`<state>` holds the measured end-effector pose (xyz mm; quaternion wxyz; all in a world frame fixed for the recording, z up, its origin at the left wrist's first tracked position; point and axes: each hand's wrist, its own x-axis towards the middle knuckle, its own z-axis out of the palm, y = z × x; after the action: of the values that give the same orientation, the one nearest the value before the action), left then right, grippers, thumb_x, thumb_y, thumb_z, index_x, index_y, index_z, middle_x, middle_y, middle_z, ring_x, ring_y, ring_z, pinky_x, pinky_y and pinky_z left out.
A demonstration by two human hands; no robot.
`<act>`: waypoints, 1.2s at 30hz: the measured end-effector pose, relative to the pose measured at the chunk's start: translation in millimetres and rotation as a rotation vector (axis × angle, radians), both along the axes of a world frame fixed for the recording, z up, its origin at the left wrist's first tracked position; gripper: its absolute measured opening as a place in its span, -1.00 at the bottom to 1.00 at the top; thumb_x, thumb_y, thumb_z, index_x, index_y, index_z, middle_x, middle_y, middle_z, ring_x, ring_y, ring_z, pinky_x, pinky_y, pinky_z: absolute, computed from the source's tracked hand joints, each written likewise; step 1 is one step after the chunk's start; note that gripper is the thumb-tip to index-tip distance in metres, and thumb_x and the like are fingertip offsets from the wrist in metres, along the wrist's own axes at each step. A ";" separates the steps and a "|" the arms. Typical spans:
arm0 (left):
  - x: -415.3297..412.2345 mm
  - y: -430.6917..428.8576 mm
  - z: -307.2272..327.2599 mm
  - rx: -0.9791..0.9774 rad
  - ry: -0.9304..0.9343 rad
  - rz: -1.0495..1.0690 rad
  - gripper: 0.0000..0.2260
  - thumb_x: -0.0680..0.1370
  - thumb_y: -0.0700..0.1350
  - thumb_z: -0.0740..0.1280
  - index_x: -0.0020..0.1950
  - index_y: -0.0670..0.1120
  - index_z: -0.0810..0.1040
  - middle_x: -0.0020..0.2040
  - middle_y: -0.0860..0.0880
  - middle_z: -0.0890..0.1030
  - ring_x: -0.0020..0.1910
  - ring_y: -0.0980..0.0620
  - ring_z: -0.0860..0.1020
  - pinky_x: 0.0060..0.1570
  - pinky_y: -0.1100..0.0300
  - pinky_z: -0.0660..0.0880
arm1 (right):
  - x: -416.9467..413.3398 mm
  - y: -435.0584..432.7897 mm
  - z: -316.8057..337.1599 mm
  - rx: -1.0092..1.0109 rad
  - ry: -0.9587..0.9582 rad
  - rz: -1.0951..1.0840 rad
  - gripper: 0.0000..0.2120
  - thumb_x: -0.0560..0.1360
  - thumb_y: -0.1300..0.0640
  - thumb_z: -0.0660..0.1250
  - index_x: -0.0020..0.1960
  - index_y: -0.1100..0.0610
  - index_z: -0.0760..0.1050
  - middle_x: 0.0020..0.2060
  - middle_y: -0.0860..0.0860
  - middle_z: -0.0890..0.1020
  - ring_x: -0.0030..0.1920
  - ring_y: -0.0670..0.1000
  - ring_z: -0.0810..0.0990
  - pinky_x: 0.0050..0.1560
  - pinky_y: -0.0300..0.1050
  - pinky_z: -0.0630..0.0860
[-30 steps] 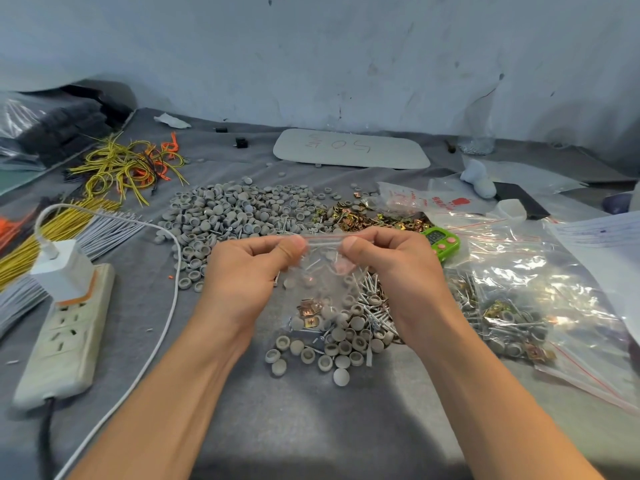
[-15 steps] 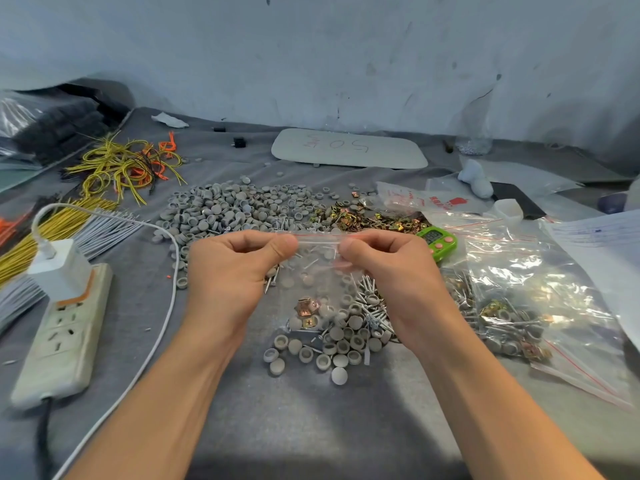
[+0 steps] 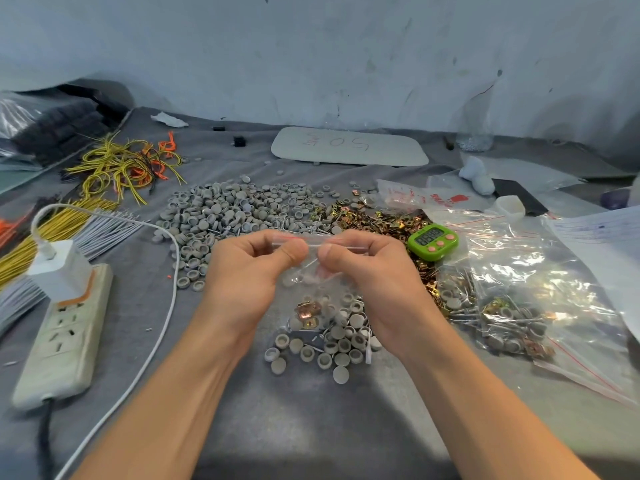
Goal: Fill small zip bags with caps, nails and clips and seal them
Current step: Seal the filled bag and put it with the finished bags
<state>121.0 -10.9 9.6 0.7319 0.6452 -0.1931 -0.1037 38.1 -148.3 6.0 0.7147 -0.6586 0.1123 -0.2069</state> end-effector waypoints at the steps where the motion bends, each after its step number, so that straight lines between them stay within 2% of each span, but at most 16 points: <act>1: 1.6 -0.2 -0.1 -0.021 0.002 0.012 -0.81 0.46 -0.24 0.51 -0.31 0.00 0.74 -0.31 0.04 0.70 -0.29 0.21 0.62 -0.25 0.42 0.50 | -1.4 -0.4 -0.7 -0.023 0.039 0.047 -0.92 0.47 0.19 0.55 -0.04 0.07 0.75 -0.14 0.02 0.77 -0.14 -0.03 0.72 -0.06 -0.15 0.58; 3: 1.7 -1.0 0.6 -0.066 0.018 0.016 -0.87 0.42 -0.17 0.51 -0.30 0.02 0.74 -0.30 0.04 0.69 -0.26 0.18 0.63 -0.20 0.38 0.52 | -3.5 0.7 -4.3 -0.166 0.156 0.146 -0.79 0.45 0.10 0.56 0.09 0.01 0.73 -0.04 -0.09 0.77 -0.04 -0.12 0.74 0.01 -0.17 0.57; 5: 2.2 -1.9 -0.1 -0.127 0.053 0.037 -0.93 0.40 -0.11 0.51 -0.29 0.00 0.74 -0.30 0.06 0.68 -0.27 0.18 0.61 -0.21 0.36 0.53 | -2.5 6.8 -6.9 -0.262 0.222 0.173 -0.82 0.49 0.18 0.51 0.07 0.00 0.74 -0.03 -0.09 0.77 0.01 -0.03 0.74 0.07 -0.04 0.64; 8: 5.8 1.7 0.3 -0.063 0.104 -0.061 -0.80 0.41 0.11 0.48 -0.12 0.02 0.77 -0.20 0.06 0.72 -0.21 0.17 0.65 -0.18 0.35 0.53 | 1.1 9.5 -7.5 -0.160 0.176 0.079 -0.85 0.56 0.31 0.41 -0.04 0.15 0.75 -0.15 0.13 0.76 -0.16 0.07 0.69 -0.01 0.06 0.66; 10: 5.2 5.6 -1.4 0.164 0.072 -0.253 -0.69 0.38 0.24 0.43 0.02 0.14 0.75 -0.04 0.05 0.75 -0.06 0.13 0.70 -0.08 0.27 0.55 | 0.5 5.0 -3.5 0.017 0.115 0.037 -0.81 0.59 0.30 0.38 -0.09 0.14 0.75 -0.20 0.14 0.74 -0.25 -0.01 0.67 -0.24 -0.13 0.62; 12: 1.5 7.0 -5.6 0.327 0.030 -0.372 -0.81 0.48 0.09 0.48 0.08 0.14 0.73 -0.01 0.04 0.75 0.00 0.11 0.71 -0.02 0.22 0.56 | 0.0 -0.4 0.5 0.272 0.047 -0.008 -0.79 0.62 0.32 0.33 -0.07 0.16 0.72 -0.25 0.10 0.73 -0.34 -0.06 0.68 -0.39 -0.26 0.55; 13: -0.5 6.3 -7.1 0.342 0.040 -0.379 -0.86 0.51 -0.05 0.50 0.06 0.09 0.74 -0.05 0.02 0.76 -0.06 0.11 0.71 -0.07 0.26 0.55 | 0.0 -2.3 1.7 0.379 0.023 -0.037 -0.80 0.63 0.34 0.31 -0.05 0.20 0.69 -0.26 0.10 0.73 -0.37 -0.06 0.68 -0.43 -0.27 0.54; 15: -2.5 5.0 -9.6 0.330 0.089 -0.347 -0.87 0.54 -0.19 0.48 0.05 -0.03 0.75 -0.11 -0.05 0.76 -0.16 0.07 0.71 -0.16 0.26 0.55 | 1.9 -4.9 1.2 0.492 0.013 -0.074 -0.83 0.63 0.36 0.29 -0.01 0.24 0.66 -0.18 0.13 0.76 -0.28 -0.01 0.74 -0.37 -0.20 0.62; 17: -2.3 1.9 -9.7 0.304 0.131 -0.249 -0.87 0.52 -0.22 0.50 0.05 -0.10 0.74 -0.13 -0.11 0.76 -0.22 0.08 0.69 -0.26 0.29 0.55 | 2.1 -7.0 -1.4 0.490 0.054 -0.130 -0.88 0.63 0.28 0.33 0.06 0.23 0.65 -0.05 0.15 0.77 -0.09 0.06 0.78 -0.17 -0.12 0.70; 19: -1.6 -2.1 -10.2 0.267 0.150 -0.092 -0.87 0.47 -0.22 0.54 0.01 -0.10 0.75 -0.22 -0.05 0.75 -0.32 0.13 0.67 -0.35 0.35 0.52 | -0.6 -10.5 -8.7 0.437 0.153 -0.205 -0.86 0.60 0.15 0.42 0.12 0.18 0.66 0.02 0.10 0.76 0.00 0.07 0.77 -0.13 -0.12 0.69; 21: -1.8 -5.6 -10.6 0.234 0.135 -0.024 -0.89 0.45 -0.23 0.56 -0.05 -0.09 0.75 -0.30 0.00 0.72 -0.36 0.13 0.65 -0.37 0.34 0.52 | -2.5 -11.0 -14.5 0.430 0.223 -0.151 -0.82 0.57 0.10 0.45 0.11 0.18 0.68 0.04 0.12 0.74 0.04 0.10 0.75 -0.08 -0.09 0.69; 25: -7.0 -6.9 -10.7 0.187 0.142 -0.166 -0.88 0.48 -0.31 0.50 -0.03 -0.13 0.76 -0.16 -0.15 0.75 -0.19 -0.10 0.74 -0.23 0.10 0.67 | -2.3 1.8 -11.8 0.414 0.217 0.131 -0.78 0.65 0.21 0.32 -0.01 0.23 0.74 0.02 0.20 0.75 -0.03 0.11 0.77 -0.01 0.04 0.70; 28: -11.5 -12.8 -8.7 0.167 0.162 -0.213 -0.88 0.51 -0.31 0.47 -0.04 -0.13 0.75 -0.16 -0.16 0.75 -0.25 -0.09 0.72 -0.29 0.19 0.61 | -3.4 -2.6 -7.7 0.287 0.186 0.076 -0.79 0.67 0.30 0.25 0.08 0.26 0.68 -0.01 0.21 0.75 -0.12 0.07 0.75 0.09 0.16 0.69; 31: -18.7 -23.8 -6.2 0.118 0.225 -0.255 -0.89 0.59 -0.20 0.41 0.03 -0.10 0.75 -0.07 -0.12 0.76 -0.19 -0.02 0.72 -0.21 0.25 0.61 | -11.6 -12.4 -2.3 0.200 0.151 -0.020 -0.78 0.65 0.34 0.26 0.05 0.21 0.69 -0.04 0.26 0.74 -0.09 0.08 0.72 0.02 0.04 0.71; 34: -30.0 -39.9 -6.4 0.076 0.231 -0.202 -0.86 0.62 -0.22 0.38 0.04 -0.08 0.74 -0.08 -0.08 0.76 -0.22 0.07 0.67 -0.19 0.28 0.60 | -33.6 -30.3 -0.1 0.290 0.070 -0.103 -0.76 0.62 0.39 0.27 -0.03 0.21 0.70 -0.22 0.14 0.74 -0.33 -0.05 0.67 -0.29 -0.16 0.66; 36: -42.7 -55.1 -6.8 0.053 0.226 -0.197 -0.87 0.60 -0.25 0.40 -0.02 -0.09 0.73 -0.18 -0.06 0.74 -0.31 0.08 0.65 -0.30 0.31 0.56 | -53.8 -47.4 0.8 0.315 0.055 -0.202 -0.73 0.61 0.38 0.30 -0.11 0.18 0.73 -0.24 0.10 0.73 -0.44 -0.08 0.62 -0.41 -0.22 0.57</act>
<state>78.3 -66.0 2.8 0.7180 0.6263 -0.1690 -0.2522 -15.6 -195.7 6.8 0.7813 -0.5293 0.2283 -0.2394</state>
